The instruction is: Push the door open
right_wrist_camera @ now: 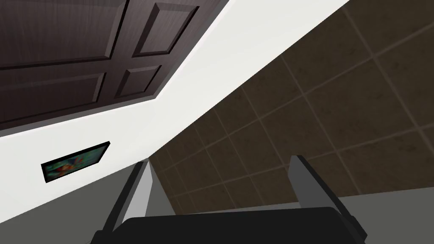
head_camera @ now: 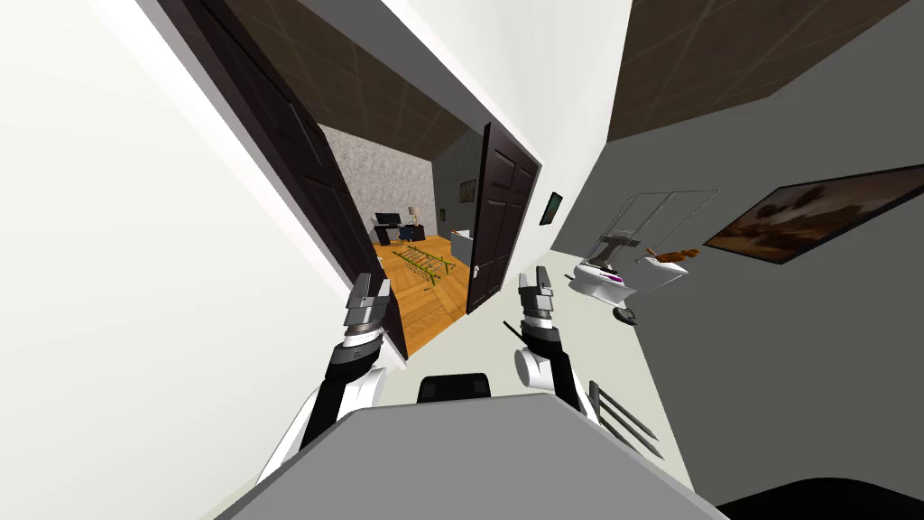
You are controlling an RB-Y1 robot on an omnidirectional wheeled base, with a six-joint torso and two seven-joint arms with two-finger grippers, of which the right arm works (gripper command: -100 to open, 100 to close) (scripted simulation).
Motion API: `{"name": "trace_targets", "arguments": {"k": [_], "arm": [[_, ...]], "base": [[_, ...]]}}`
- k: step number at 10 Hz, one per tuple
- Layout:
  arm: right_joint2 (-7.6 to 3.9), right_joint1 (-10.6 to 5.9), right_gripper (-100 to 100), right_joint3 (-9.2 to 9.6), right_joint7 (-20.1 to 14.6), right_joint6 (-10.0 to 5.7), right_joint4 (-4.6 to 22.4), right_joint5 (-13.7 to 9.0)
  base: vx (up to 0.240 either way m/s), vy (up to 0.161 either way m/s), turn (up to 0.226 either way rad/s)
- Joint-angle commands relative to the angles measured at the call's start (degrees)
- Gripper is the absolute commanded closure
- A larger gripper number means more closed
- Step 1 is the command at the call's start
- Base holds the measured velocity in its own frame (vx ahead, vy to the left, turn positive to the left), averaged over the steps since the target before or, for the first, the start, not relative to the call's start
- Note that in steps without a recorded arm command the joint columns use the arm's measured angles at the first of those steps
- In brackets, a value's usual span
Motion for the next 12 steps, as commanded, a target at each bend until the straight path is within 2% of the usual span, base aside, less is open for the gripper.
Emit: {"name": "trace_targets", "arguments": {"k": [1,4,10,11,12], "arm": [[-0.60,-0.97,-100,0.13,-0.59,-0.54,2.50,0.41],[-1.35,-2.33,-100,0.32,-1.42,-1.31,6.04,1.00],[-3.16,-6.51,-100,0.91,-3.97,-3.65,16.35,2.79],[-3.16,-6.51,-100,0.91,-3.97,-3.65,16.87,2.79],[-3.46,-7.38,-100,1.03,-4.50,-4.14,19.02,3.17]], "base": [[0.061,-0.037,0.014],[0.064,-0.049,0.039],[0.078,-0.063,0.042],[0.066,-0.057,0.017],[0.052,-0.056,0.025]]}}
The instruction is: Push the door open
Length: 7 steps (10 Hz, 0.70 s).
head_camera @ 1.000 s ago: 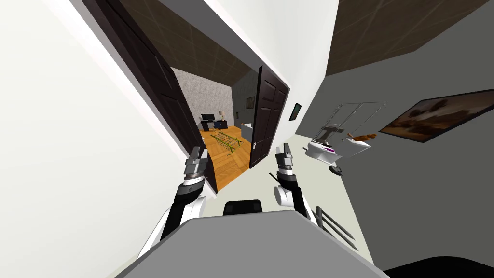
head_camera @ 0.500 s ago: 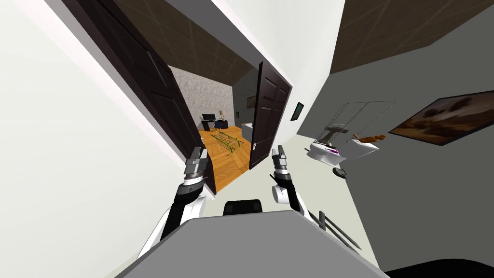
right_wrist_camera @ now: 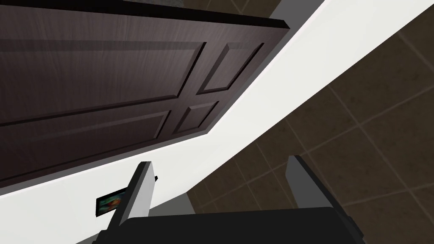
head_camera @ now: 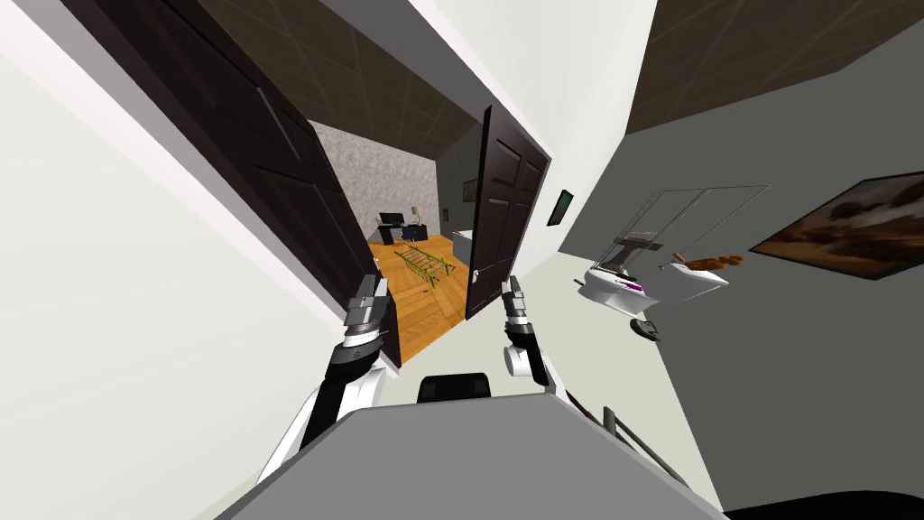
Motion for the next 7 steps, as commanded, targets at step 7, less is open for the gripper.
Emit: {"name": "trace_targets", "arguments": {"k": [7], "arm": [[-1.26,-4.08,-100,0.62,-2.54,-2.35,10.80,1.80]], "base": [[0.057,-0.055,0.035]]}}
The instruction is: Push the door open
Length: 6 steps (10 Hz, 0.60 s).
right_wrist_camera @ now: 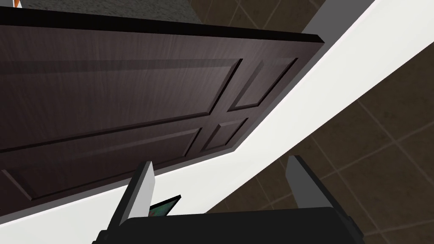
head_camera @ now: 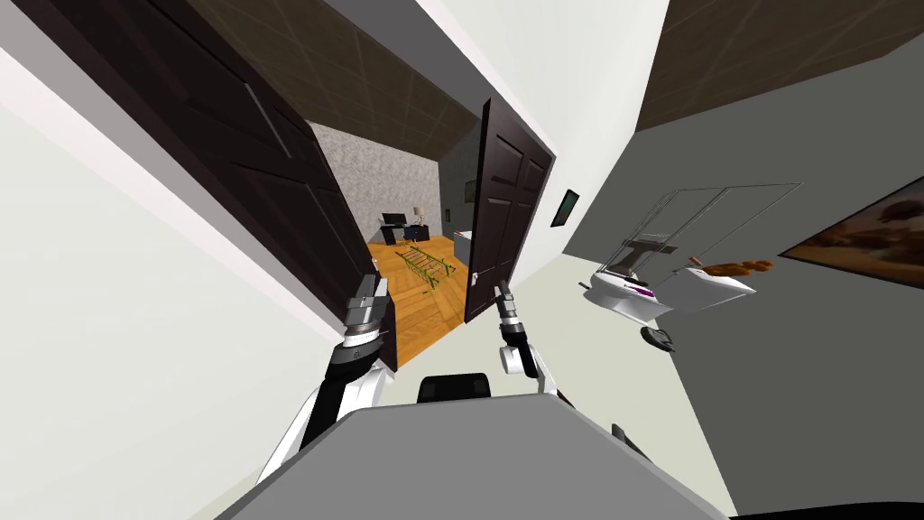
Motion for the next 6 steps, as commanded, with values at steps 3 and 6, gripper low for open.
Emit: {"name": "trace_targets", "arguments": {"k": [3,6], "arm": [[-0.43,-2.26,-100,0.32,-1.27,-1.35,5.48,0.95],[-0.86,-4.31,-100,0.60,-2.52,-2.50,10.39,1.83]], "base": [[0.046,-0.049,0.030],[0.058,-0.070,0.044]]}}
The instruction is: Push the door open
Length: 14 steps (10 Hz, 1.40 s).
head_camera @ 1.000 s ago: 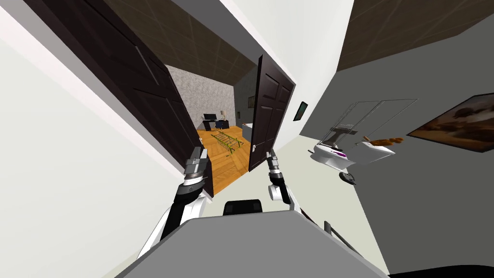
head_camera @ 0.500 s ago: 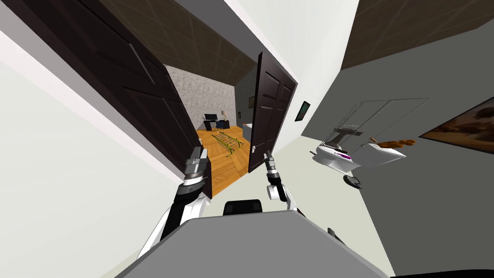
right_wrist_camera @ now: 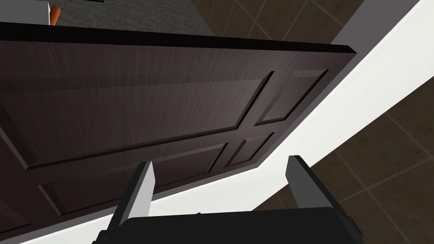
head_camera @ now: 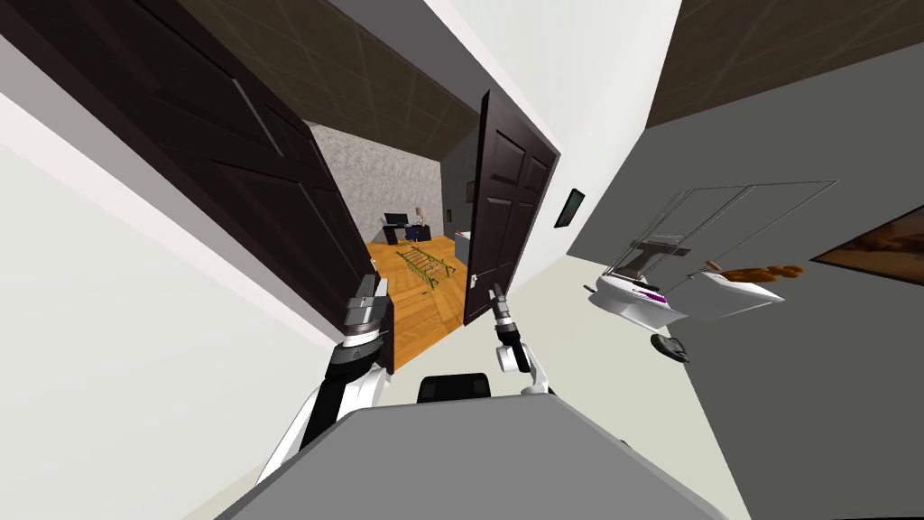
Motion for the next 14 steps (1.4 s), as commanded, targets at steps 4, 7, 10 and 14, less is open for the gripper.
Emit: {"name": "trace_targets", "arguments": {"k": [4,7,10,14], "arm": [[-0.47,-2.46,-100,0.40,-1.67,-1.60,7.34,1.13],[-0.75,-4.56,-100,0.69,-2.95,-2.78,12.55,2.04],[-0.98,-6.67,-100,0.98,-4.23,-3.96,17.62,2.94],[-1.11,-8.71,-100,1.27,-5.48,-5.11,23.55,3.82]], "base": [[0.054,-0.065,0.036],[0.048,-0.052,0.034],[0.052,-0.067,0.043],[0.057,-0.074,0.034]]}}
